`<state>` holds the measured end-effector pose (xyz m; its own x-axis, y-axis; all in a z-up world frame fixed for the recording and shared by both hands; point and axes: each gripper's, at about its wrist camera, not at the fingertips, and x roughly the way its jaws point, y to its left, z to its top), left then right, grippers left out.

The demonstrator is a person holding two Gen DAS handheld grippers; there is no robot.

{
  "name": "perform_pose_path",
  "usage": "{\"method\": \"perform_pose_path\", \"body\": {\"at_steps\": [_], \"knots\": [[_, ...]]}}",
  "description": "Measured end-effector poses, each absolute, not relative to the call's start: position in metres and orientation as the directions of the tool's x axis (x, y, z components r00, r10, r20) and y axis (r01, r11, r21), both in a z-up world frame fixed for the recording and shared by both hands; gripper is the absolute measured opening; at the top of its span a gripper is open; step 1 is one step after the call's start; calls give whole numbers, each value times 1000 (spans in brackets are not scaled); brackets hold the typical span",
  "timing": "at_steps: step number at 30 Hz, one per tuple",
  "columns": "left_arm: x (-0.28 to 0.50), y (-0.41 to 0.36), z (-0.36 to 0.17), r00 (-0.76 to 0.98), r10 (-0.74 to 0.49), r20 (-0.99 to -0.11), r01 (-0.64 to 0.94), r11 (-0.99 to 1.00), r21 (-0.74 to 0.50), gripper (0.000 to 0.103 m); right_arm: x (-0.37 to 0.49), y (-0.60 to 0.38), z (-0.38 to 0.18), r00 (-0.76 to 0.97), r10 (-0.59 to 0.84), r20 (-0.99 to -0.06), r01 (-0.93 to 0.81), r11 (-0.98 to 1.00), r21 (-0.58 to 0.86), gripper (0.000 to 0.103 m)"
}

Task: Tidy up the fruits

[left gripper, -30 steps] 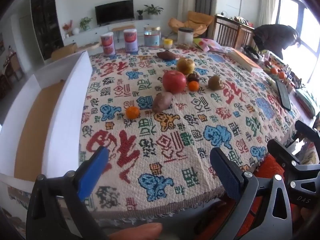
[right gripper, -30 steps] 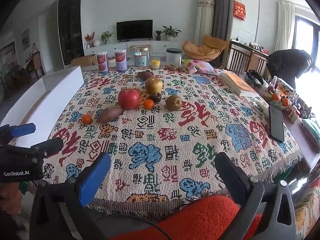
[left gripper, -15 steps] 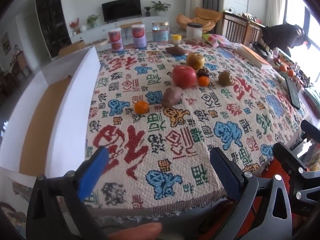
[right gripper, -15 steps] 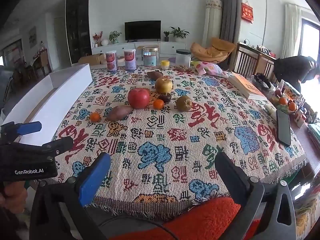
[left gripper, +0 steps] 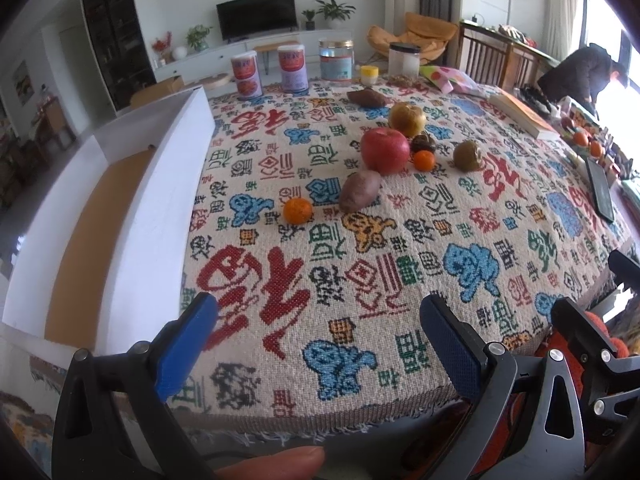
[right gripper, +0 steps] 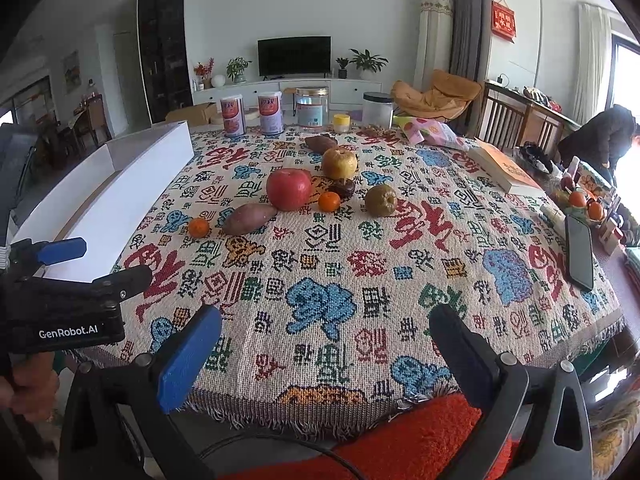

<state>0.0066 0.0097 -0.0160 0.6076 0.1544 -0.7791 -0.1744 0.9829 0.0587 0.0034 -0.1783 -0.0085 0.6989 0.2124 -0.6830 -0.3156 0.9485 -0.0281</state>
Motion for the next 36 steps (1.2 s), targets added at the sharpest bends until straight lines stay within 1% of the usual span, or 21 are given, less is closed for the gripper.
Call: {"method": "perform_pose_path", "body": {"at_steps": [26,31,36], "knots": [[13,10,-26,570,177,-802,-198,977,75,102,9,-181,-16,690,234,-685,-321,947,0,103],[15,9,-30,560,180,-808,-203,976,77,102,11,-183,-21,698,261,-667,-335,942,19,103],[18,9,-33,547,181,-818,-206,975,78,102,14,-184,-25,686,287,-668,-350,936,42,103]]}}
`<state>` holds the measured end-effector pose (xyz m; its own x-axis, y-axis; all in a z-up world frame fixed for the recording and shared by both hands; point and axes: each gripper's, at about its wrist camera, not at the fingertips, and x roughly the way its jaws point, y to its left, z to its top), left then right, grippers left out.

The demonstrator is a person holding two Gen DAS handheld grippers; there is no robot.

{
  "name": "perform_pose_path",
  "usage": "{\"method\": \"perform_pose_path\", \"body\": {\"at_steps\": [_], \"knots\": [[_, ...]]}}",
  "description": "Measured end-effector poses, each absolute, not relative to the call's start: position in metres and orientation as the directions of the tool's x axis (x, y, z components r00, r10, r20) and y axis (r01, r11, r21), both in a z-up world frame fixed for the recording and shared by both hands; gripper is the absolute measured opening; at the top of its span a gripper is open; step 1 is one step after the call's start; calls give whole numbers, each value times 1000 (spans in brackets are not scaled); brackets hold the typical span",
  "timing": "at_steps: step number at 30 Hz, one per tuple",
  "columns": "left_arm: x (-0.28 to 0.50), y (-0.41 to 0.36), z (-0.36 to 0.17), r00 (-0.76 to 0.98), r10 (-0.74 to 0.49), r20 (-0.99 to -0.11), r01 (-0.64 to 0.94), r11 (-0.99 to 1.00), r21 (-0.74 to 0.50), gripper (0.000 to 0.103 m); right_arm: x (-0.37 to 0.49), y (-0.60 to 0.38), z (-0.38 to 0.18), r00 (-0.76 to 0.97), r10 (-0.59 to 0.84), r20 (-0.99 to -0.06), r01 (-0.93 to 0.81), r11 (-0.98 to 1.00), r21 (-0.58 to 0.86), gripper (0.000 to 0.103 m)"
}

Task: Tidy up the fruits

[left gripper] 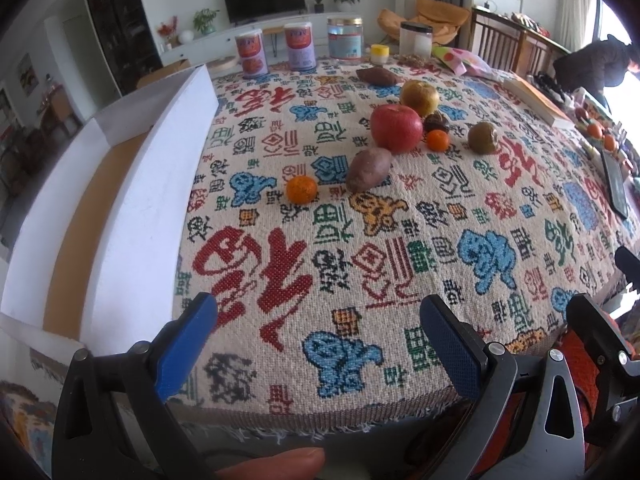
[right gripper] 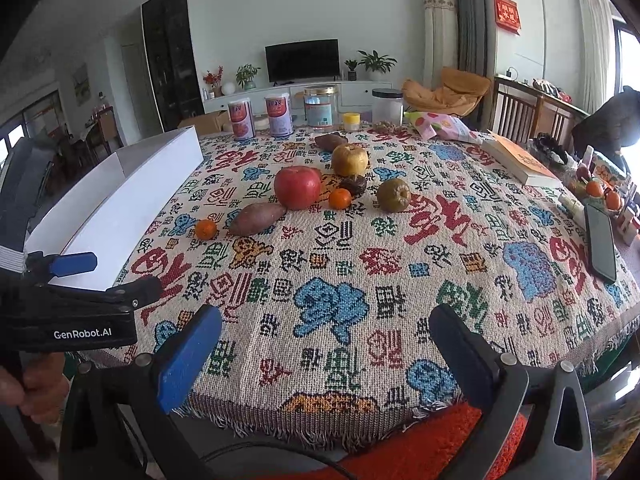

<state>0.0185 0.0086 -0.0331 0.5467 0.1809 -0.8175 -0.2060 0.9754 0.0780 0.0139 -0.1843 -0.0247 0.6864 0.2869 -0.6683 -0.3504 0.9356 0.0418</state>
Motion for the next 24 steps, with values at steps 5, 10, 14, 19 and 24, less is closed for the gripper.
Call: {"method": "perform_pose_path", "body": {"at_steps": [5,10,14,19,24], "knots": [[25,11,-17,569,167,-805,-219,974,47,102,21,-201,22,711,261,-653,-400,914,-70,103],[30,13,13,632,129,-764,-241,970,-35,102,30,-222,129,748,94,-657,-457,791,-407,103],[43,6,-9,620,140,-772,-243,970,-19,102,43,-223,139,683,48,-729,-514,741,-432,103],[70,4,-78,568,247,-785,-262,958,111,102,76,-218,24,617,278,-736,-474,878,-66,103],[91,23,-114,508,254,-823,-303,947,105,101,93,-187,-61,559,270,-784,-374,926,53,103]]}}
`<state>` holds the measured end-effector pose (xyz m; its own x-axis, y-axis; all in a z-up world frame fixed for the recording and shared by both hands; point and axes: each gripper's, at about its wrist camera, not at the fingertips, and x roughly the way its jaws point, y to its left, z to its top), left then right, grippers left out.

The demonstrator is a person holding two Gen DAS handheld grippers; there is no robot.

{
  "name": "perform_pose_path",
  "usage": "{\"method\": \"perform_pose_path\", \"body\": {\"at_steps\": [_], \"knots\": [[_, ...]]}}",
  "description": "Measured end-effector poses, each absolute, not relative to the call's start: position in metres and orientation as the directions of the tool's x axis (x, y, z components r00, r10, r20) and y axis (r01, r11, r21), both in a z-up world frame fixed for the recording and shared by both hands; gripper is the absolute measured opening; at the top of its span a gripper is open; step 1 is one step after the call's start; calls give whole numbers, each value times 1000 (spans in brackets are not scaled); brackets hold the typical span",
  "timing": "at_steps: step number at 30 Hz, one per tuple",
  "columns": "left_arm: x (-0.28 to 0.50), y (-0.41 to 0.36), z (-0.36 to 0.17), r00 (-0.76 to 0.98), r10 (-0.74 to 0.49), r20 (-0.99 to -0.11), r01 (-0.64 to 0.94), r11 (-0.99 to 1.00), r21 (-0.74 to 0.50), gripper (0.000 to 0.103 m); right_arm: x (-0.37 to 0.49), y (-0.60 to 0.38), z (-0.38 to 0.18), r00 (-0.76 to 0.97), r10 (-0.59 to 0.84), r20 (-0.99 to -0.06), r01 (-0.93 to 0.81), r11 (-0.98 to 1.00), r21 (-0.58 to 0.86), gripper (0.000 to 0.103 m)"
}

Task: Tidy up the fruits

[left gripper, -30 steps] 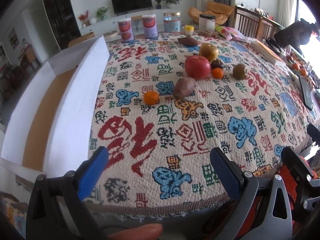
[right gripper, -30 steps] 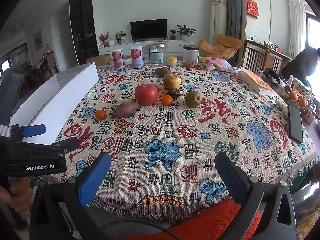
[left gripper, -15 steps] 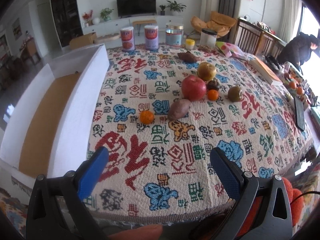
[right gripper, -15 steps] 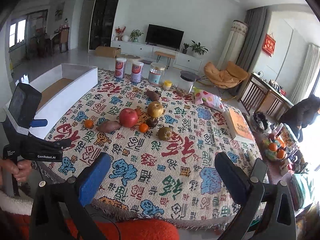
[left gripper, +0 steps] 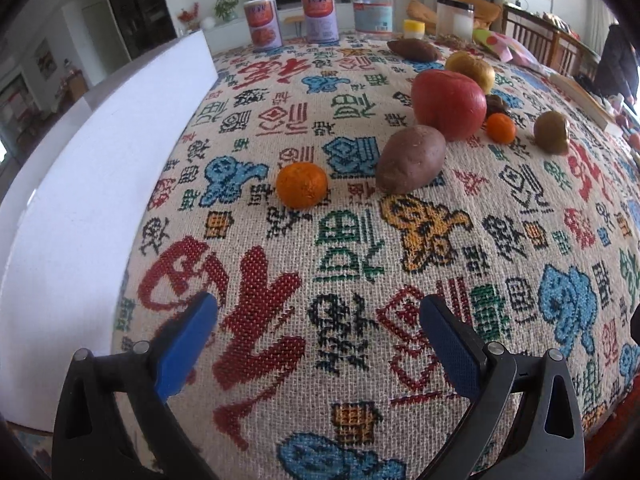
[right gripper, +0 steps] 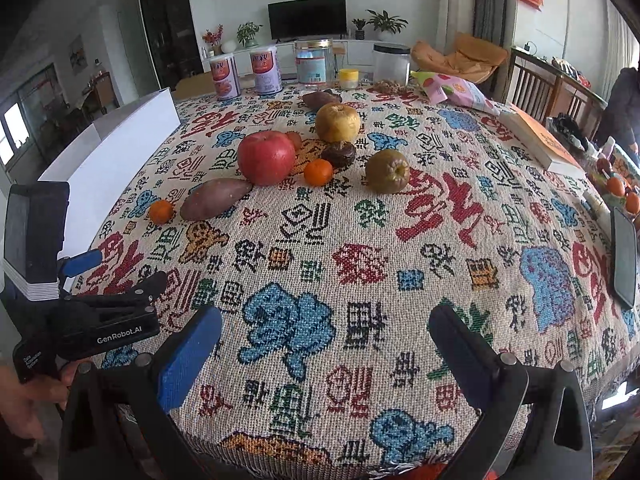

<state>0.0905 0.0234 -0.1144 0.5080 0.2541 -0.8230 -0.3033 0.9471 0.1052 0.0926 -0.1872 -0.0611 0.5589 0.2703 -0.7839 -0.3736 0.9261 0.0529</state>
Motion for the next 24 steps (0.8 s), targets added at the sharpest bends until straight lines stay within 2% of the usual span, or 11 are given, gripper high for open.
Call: {"method": "perform_pose_path", "body": {"at_steps": [5,8,24], "knots": [[91,26,-120,522,239,-819,-326,943,68,103,84,-169,-70,598,202,-776,-387,920,-58,103],[87,33,-124,531,201,-823,-348,938,5,103,84,-171,-70,605,184,-775,-365,929,-65,103],[81,30,-124,557,201,-806,-324,946,13,103,100,-162,-78,590,214,-779,-398,916,-50,103]]}}
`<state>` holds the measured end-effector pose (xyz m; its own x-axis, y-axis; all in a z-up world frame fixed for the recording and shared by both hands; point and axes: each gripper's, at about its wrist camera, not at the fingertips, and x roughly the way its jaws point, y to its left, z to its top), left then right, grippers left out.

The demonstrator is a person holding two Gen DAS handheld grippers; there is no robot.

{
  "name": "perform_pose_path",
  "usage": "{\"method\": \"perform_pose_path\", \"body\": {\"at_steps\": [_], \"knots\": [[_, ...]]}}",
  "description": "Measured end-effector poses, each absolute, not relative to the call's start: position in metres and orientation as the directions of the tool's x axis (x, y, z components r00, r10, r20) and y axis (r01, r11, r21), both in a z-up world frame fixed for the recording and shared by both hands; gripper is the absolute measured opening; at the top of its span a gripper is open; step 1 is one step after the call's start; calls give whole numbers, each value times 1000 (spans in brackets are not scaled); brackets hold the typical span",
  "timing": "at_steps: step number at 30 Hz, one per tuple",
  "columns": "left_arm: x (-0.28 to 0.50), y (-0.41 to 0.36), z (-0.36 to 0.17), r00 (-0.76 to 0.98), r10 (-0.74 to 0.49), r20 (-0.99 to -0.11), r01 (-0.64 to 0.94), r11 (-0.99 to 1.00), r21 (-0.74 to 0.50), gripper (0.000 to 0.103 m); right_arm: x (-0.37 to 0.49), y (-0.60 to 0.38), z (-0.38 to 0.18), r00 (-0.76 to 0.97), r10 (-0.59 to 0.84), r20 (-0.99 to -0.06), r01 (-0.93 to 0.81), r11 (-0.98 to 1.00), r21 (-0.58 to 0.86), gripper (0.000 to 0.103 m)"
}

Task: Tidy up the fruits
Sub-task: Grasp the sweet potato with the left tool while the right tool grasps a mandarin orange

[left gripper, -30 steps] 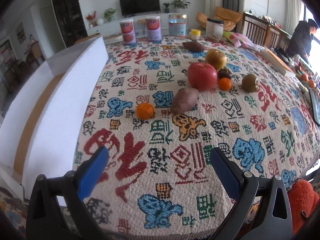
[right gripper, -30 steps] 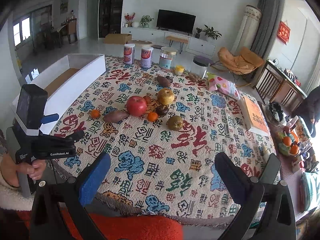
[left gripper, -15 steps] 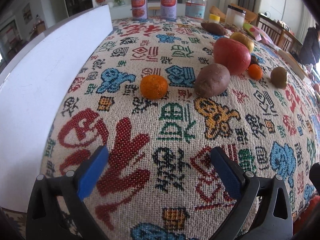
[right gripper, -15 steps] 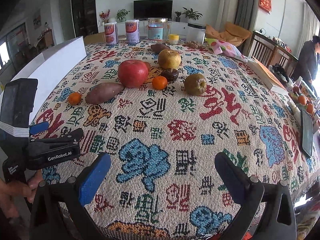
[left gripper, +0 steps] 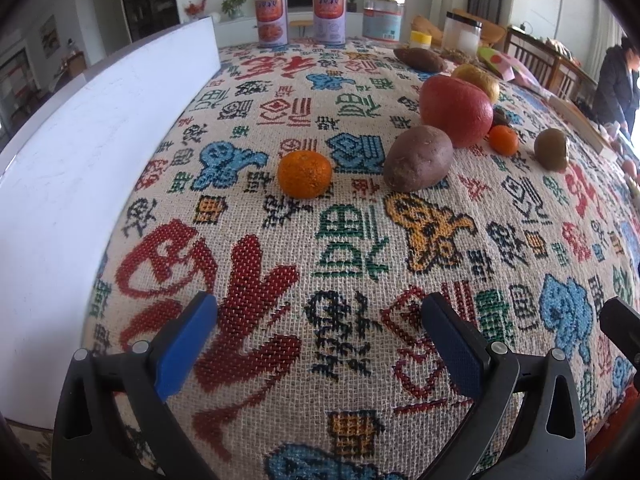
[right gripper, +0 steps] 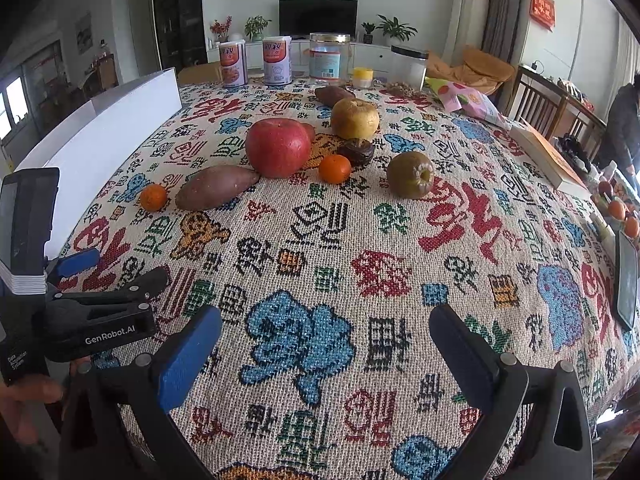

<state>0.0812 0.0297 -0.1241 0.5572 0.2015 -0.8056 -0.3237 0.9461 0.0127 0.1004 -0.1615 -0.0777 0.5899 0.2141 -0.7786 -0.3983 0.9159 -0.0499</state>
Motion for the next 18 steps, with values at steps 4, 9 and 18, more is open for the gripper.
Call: {"method": "perform_pose_path", "body": {"at_steps": [4,9,18], "knots": [[80,29,-124,563,204,-801,-322,947,14,103,102,-170,-76,583,246,-774,-383,924,5,103],[80,29,-124,565,206,-799,-324,946,15,103,96,-171,-72,602,257,-756,-387,922,6,103],[77,28,-119,560,131,-818,-227,974,0,101,95,-187,-69,614,288,-735,-352,933,71,103]]}}
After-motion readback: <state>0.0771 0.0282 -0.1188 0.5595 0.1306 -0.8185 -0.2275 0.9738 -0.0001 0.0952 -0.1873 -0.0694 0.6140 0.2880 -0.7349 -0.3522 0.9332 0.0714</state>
